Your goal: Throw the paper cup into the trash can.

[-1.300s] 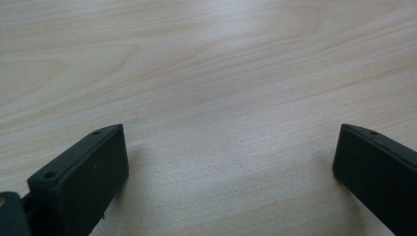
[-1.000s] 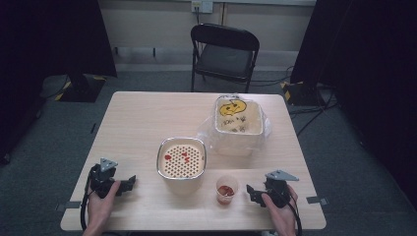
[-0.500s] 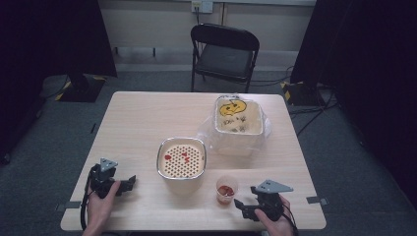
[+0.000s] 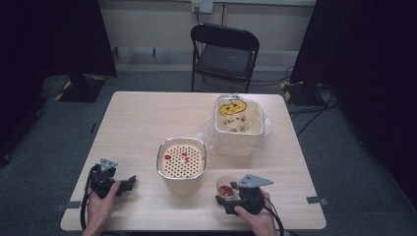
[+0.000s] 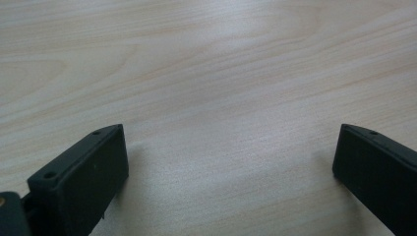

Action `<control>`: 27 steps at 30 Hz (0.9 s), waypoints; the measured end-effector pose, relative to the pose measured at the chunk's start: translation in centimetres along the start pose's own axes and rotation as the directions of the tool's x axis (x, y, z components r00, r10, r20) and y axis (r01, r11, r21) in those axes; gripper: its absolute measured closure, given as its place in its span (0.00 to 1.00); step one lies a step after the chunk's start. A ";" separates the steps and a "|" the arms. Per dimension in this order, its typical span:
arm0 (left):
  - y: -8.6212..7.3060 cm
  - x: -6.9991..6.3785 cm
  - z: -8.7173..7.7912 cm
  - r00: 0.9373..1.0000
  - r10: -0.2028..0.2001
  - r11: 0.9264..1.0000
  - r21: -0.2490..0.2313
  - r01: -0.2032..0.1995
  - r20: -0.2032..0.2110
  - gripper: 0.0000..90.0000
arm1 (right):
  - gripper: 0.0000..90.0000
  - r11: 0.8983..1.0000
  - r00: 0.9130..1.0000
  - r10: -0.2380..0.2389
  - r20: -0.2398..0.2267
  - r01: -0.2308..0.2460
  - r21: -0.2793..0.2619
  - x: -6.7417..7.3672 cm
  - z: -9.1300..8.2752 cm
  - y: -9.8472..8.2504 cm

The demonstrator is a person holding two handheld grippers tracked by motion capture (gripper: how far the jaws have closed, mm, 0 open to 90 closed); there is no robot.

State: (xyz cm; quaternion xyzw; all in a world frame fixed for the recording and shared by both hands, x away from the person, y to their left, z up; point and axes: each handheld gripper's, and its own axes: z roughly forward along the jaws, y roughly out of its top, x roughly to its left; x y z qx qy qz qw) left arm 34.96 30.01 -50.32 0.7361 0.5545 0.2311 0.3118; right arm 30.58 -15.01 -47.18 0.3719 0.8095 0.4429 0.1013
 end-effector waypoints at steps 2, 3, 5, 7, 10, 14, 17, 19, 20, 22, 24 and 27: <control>0.0 0.0 0.0 1.000 -0.001 1.000 0.000 0.001 -0.001 0.00 | 0.29 1.000 1.000 0.001 -0.008 -0.001 0.000 -0.1 0.3 0.0; 0.0 0.0 0.0 1.000 -0.001 1.000 0.000 0.001 0.000 0.00 | 0.30 1.000 1.000 -0.003 -0.007 0.003 0.001 0.0 0.5 0.0; 0.0 0.0 0.0 1.000 -0.001 1.000 0.000 0.001 0.000 0.00 | 0.32 1.000 1.000 -0.015 0.003 0.015 0.006 0.0 0.6 0.1; 0.0 0.0 0.0 1.000 -0.001 1.000 0.000 0.001 -0.001 0.00 | 0.32 1.000 1.000 -0.009 -0.014 0.010 0.008 -0.2 0.8 0.1; 0.0 0.0 0.0 1.000 0.000 1.000 0.000 0.000 0.000 0.00 | 0.33 1.000 1.000 -0.023 -0.009 0.023 0.006 -0.2 1.1 0.1; 0.0 0.0 0.0 1.000 0.000 1.000 0.000 0.000 0.000 0.00 | 0.37 1.000 1.000 -0.018 -0.016 0.018 0.005 -0.3 1.4 0.4; 0.0 0.0 0.0 1.000 0.001 1.000 -0.001 -0.001 -0.001 0.00 | 0.39 1.000 0.999 -0.031 -0.012 0.031 0.002 -0.4 1.7 0.7; 0.0 0.0 0.0 1.000 0.002 1.000 -0.001 -0.002 -0.001 0.00 | 0.40 0.999 0.999 -0.034 -0.014 0.034 -0.003 -0.4 1.7 0.8; 0.0 0.0 0.0 1.000 0.002 1.000 -0.001 -0.002 -0.001 0.00 | 0.41 1.000 1.000 -0.028 -0.013 0.028 -0.006 -0.5 1.5 0.8; 0.0 0.0 0.0 1.000 0.002 1.000 -0.001 -0.002 -0.001 0.00 | 0.41 1.000 1.000 -0.021 -0.013 0.021 -0.010 -0.6 1.4 0.8; 0.0 0.0 0.0 1.000 0.002 1.000 -0.001 -0.002 -0.001 0.00 | 0.41 1.000 1.000 -0.016 -0.002 0.016 -0.018 -0.7 1.0 1.1; 0.0 0.0 0.0 1.000 0.002 1.000 0.000 -0.002 -0.002 0.00 | 0.41 1.000 1.000 -0.006 0.001 0.006 -0.028 -0.9 0.6 1.3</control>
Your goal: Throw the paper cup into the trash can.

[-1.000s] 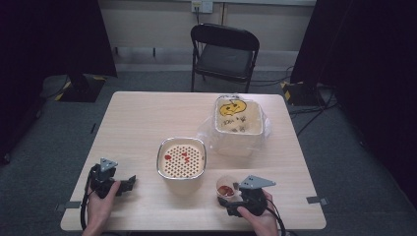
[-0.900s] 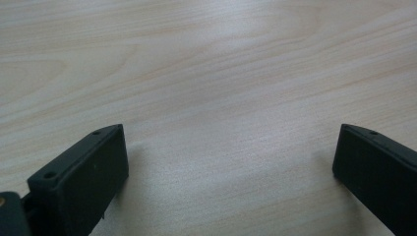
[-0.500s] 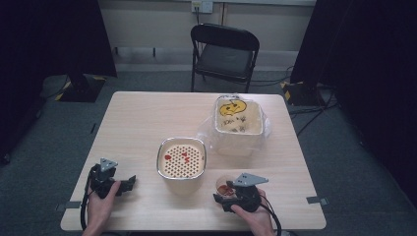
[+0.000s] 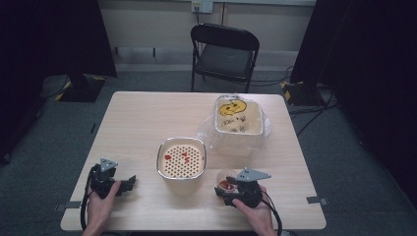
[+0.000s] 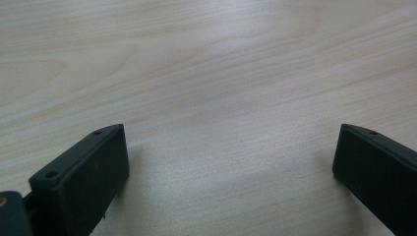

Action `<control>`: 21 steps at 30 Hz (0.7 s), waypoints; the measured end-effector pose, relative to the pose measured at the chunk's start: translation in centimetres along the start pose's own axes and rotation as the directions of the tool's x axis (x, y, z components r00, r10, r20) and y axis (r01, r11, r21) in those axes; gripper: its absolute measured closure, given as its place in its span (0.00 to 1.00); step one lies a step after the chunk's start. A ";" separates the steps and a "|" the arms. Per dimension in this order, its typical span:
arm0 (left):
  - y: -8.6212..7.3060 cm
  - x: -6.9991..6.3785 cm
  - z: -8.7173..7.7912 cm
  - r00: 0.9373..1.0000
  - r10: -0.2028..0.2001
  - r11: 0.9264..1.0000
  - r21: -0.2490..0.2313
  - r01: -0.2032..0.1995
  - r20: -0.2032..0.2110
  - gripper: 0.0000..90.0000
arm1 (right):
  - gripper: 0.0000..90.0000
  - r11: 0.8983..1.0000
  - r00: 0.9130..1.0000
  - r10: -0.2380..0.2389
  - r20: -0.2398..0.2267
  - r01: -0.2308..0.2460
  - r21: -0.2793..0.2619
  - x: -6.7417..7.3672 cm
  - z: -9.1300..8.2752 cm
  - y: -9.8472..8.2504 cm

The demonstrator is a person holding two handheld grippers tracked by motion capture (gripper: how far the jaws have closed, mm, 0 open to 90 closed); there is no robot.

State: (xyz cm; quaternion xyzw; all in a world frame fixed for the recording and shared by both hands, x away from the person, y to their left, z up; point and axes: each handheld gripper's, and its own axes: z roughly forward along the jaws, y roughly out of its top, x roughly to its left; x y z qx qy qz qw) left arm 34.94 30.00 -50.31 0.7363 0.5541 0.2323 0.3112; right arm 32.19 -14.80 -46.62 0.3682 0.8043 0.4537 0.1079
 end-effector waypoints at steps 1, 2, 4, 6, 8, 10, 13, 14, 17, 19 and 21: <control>0.0 0.0 0.0 1.000 0.002 1.000 -0.001 -0.002 0.001 0.00 | 0.41 1.000 1.000 0.000 0.000 0.000 0.000 0.0 0.0 0.0; 0.0 0.0 0.0 1.000 0.001 1.000 -0.001 -0.001 0.001 0.00 | 0.41 1.000 1.000 0.010 0.002 -0.010 -0.011 -0.2 -0.2 0.3; 0.0 0.0 0.0 1.000 0.002 1.000 -0.001 -0.002 0.001 0.00 | 0.41 1.000 1.000 0.012 0.003 -0.012 -0.019 -0.3 -0.3 0.5; 0.0 0.0 0.0 1.000 0.001 1.000 -0.001 -0.001 0.001 0.00 | 0.42 0.999 1.000 0.022 0.003 -0.022 -0.037 -0.4 -0.5 0.9; 0.0 0.0 0.0 1.000 0.001 1.000 0.000 -0.001 0.001 0.00 | 0.42 0.999 1.000 0.018 0.011 -0.017 -0.050 -0.4 -0.8 1.4; 0.0 0.0 0.0 1.000 0.001 1.000 -0.001 -0.001 0.001 0.00 | 0.42 0.998 1.000 0.019 0.017 -0.017 -0.063 -0.5 -1.1 1.9; 0.0 0.0 0.0 1.000 0.001 1.000 -0.001 -0.001 0.001 0.00 | 0.42 0.997 0.999 0.027 0.041 -0.024 -0.073 -0.7 -1.9 3.1; 0.0 0.0 0.0 1.000 0.002 1.000 0.000 -0.002 0.001 0.00 | 0.42 0.996 0.999 0.030 0.038 -0.027 -0.084 -0.7 -2.1 3.5; 0.0 0.0 0.0 1.000 0.001 1.000 -0.001 -0.001 0.001 0.00 | 0.43 0.995 0.999 0.029 0.041 -0.025 -0.101 -0.8 -2.6 4.2; 0.0 0.0 0.0 1.000 0.002 1.000 -0.001 -0.002 0.001 0.00 | 0.43 0.993 0.999 0.024 0.045 -0.018 -0.119 -0.7 -3.0 5.5; 0.0 0.0 0.0 1.000 0.002 1.000 -0.001 -0.002 0.001 0.00 | 0.43 0.992 0.999 0.018 0.042 -0.013 -0.126 -0.7 -3.1 5.9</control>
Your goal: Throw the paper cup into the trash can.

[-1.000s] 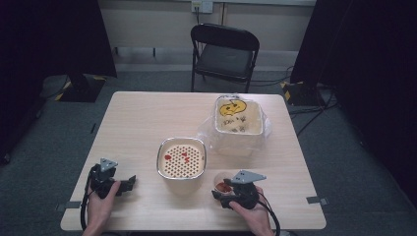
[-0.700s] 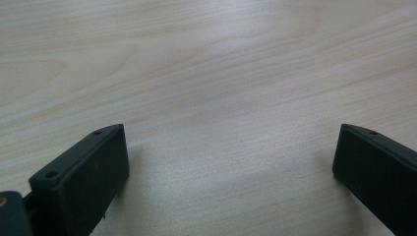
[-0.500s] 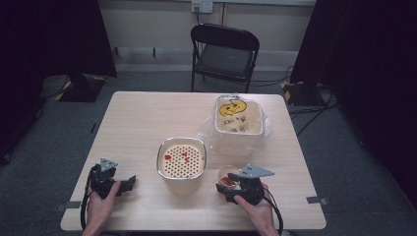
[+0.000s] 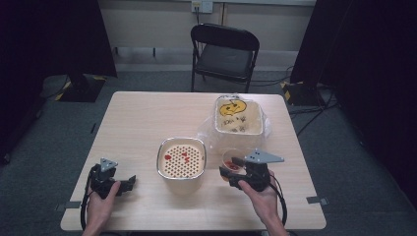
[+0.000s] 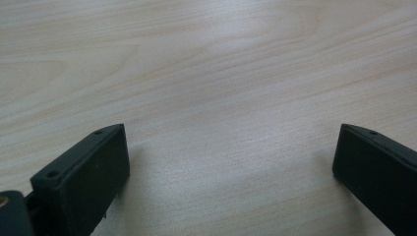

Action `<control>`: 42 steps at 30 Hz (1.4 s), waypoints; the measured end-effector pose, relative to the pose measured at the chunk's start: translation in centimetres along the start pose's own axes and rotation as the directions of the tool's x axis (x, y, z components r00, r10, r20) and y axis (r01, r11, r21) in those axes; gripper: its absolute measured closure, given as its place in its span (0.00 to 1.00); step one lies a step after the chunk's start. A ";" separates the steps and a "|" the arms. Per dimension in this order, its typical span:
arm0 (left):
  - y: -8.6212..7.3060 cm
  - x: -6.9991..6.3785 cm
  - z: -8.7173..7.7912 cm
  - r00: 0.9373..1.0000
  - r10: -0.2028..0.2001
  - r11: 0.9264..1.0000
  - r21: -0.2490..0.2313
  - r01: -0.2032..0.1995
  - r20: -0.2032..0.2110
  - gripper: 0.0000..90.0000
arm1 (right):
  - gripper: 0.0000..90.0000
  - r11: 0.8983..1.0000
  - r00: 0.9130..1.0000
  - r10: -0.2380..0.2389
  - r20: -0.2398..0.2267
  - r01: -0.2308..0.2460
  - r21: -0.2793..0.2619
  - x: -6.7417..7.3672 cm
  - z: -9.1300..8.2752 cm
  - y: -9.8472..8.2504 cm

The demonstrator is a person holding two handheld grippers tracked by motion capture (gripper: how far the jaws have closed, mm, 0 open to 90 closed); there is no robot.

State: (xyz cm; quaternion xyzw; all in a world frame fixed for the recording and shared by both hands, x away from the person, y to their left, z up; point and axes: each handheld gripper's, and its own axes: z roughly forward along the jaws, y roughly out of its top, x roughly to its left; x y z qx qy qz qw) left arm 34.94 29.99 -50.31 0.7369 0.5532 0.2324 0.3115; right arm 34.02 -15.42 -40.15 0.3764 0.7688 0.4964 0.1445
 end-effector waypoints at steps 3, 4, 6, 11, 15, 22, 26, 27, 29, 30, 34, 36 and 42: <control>0.0 0.0 0.0 1.000 0.000 1.000 0.000 0.000 0.000 0.00 | 0.43 1.000 1.000 -0.006 -0.005 0.006 -0.016 0.3 -0.1 1.4; 0.0 0.0 0.0 1.000 -0.001 1.000 0.000 0.001 0.000 0.00 | 0.43 1.000 1.000 -0.009 -0.008 0.009 -0.024 0.4 -0.2 1.9; 0.0 0.0 0.0 1.000 0.000 1.000 0.000 0.000 0.000 0.00 | 0.43 0.999 1.000 -0.022 -0.010 0.022 -0.048 0.6 -0.2 2.7; 0.0 0.0 0.0 1.000 -0.001 1.000 0.000 0.001 0.000 0.00 | 0.43 0.991 0.998 -0.064 -0.001 0.064 -0.119 1.5 0.1 4.6; 0.0 0.0 0.0 1.000 0.000 1.000 0.000 0.000 0.000 0.00 | 0.43 0.983 0.992 -0.122 0.016 0.123 -0.136 2.2 0.9 6.1; 0.0 0.0 0.0 1.000 0.000 1.000 0.000 0.000 0.000 0.00 | 0.44 0.959 0.965 -0.241 0.098 0.252 -0.126 3.2 2.5 7.8; 0.0 0.0 0.0 1.000 -0.001 1.000 0.000 0.001 0.000 0.00 | 0.44 0.940 0.942 -0.298 0.153 0.317 -0.126 3.7 3.2 8.5; 0.0 0.0 0.0 1.000 0.001 1.000 0.000 -0.001 0.000 0.00 | 0.45 0.933 0.934 -0.313 0.174 0.336 -0.131 3.7 3.4 8.5; 0.0 0.0 0.0 1.000 0.001 1.000 0.000 -0.001 0.000 0.00 | 0.45 0.923 0.924 -0.325 0.203 0.356 -0.144 3.8 3.7 8.7; 0.0 0.0 0.0 1.000 0.001 1.000 0.000 -0.001 0.000 0.00 | 0.45 0.923 0.924 -0.325 0.203 0.356 -0.144 3.8 3.7 8.7; 0.0 0.0 0.0 1.000 0.000 1.000 0.000 0.000 0.001 0.00 | 0.46 0.901 0.892 -0.370 0.261 0.412 -0.132 3.9 4.3 8.9; 0.0 0.0 0.0 1.000 0.000 1.000 0.000 0.000 0.000 0.00 | 0.46 0.889 0.872 -0.398 0.287 0.444 -0.116 3.9 4.6 8.9; 0.0 0.0 0.0 1.000 0.000 1.000 0.000 0.000 0.000 0.00 | 0.47 0.837 0.789 -0.520 0.327 0.547 0.014 4.4 6.0 8.8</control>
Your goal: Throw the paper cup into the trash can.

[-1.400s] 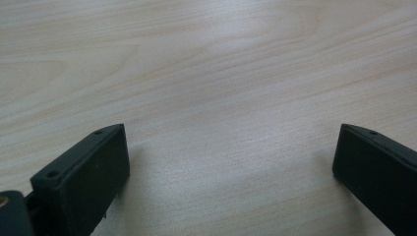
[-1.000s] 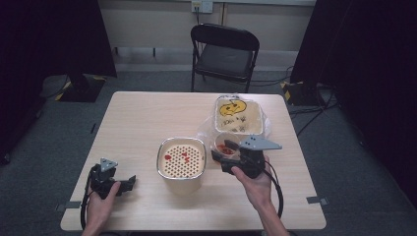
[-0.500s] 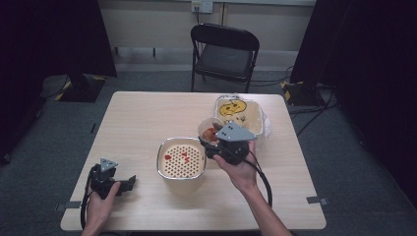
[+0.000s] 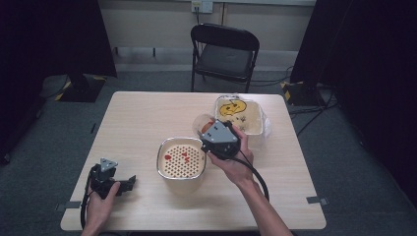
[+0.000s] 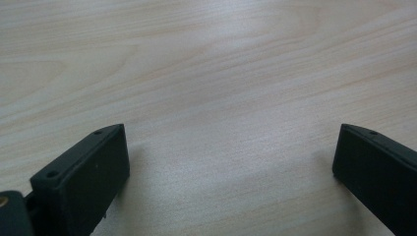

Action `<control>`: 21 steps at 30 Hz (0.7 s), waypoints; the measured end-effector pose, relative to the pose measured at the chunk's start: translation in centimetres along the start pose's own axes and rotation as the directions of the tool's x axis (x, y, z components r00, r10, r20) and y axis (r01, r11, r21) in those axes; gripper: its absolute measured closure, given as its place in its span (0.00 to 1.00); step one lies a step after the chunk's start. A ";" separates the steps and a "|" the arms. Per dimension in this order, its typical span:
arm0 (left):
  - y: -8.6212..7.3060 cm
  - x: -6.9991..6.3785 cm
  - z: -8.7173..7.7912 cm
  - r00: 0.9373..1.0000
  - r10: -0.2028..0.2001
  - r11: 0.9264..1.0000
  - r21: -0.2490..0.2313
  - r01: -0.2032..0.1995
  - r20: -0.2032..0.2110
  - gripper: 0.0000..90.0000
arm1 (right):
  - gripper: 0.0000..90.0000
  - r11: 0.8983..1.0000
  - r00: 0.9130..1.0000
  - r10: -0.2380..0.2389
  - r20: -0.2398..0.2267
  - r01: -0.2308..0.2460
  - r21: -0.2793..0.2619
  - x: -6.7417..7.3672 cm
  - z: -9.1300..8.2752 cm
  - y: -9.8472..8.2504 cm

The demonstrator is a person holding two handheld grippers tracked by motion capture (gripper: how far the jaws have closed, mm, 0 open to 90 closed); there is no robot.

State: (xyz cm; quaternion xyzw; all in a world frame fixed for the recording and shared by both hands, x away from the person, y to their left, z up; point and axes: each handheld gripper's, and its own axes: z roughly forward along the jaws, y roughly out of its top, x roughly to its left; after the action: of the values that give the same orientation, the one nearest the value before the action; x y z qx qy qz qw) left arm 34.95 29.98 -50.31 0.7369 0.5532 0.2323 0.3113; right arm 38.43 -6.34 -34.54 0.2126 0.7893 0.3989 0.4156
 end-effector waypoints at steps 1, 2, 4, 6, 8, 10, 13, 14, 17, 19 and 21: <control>0.0 0.0 0.0 1.000 0.000 1.000 0.000 0.000 0.001 0.00 | 0.47 1.000 1.000 -0.017 0.004 0.017 0.005 0.1 0.1 0.0; 0.0 0.0 0.0 1.000 0.000 1.000 0.000 0.000 0.001 0.00 | 0.47 0.997 0.997 -0.072 0.024 0.072 0.026 0.5 0.2 0.2; 0.0 0.0 0.0 1.000 -0.001 1.000 0.000 0.001 0.000 0.00 | 0.47 0.995 0.995 -0.099 0.033 0.098 0.034 0.8 0.3 0.3; 0.0 0.0 0.0 1.000 0.000 1.000 0.000 0.000 0.001 0.00 | 0.48 0.987 0.988 -0.152 0.033 0.151 0.054 1.2 0.6 0.6; 0.0 0.0 0.0 1.000 -0.001 1.000 0.000 0.001 0.001 0.00 | 0.48 0.983 0.983 -0.177 0.041 0.174 0.060 1.3 0.7 0.7; 0.0 0.0 0.0 1.000 0.000 1.000 0.000 0.000 0.001 0.00 | 0.48 0.956 0.956 -0.285 0.067 0.279 0.086 2.0 0.9 1.1; 0.0 0.0 0.0 1.000 0.000 1.000 0.000 0.000 0.001 0.00 | 0.48 0.937 0.937 -0.341 0.070 0.333 0.102 2.4 1.0 1.3; 0.0 0.0 0.0 1.000 0.000 1.000 0.000 0.000 0.000 0.00 | 0.48 0.930 0.931 -0.358 0.073 0.349 0.112 2.7 1.0 1.4; 0.0 0.0 0.0 1.000 0.000 1.000 0.000 0.000 0.001 0.00 | 0.48 0.878 0.879 -0.468 0.087 0.452 0.156 3.5 1.3 1.4; 0.0 0.0 0.0 1.000 0.000 1.000 0.000 0.000 0.000 0.00 | 0.48 0.844 0.846 -0.526 0.088 0.506 0.178 4.1 1.5 1.4; 0.0 0.0 0.0 1.000 0.000 1.000 0.000 0.000 0.000 0.00 | 0.49 0.803 0.806 -0.585 0.087 0.561 0.200 4.6 1.7 1.4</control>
State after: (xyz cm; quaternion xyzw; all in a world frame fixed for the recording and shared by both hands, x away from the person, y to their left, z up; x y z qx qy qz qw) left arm 34.94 29.99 -50.31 0.7370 0.5532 0.2321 0.3114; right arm 37.29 -1.71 -36.26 0.0256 0.8146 0.1713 0.5535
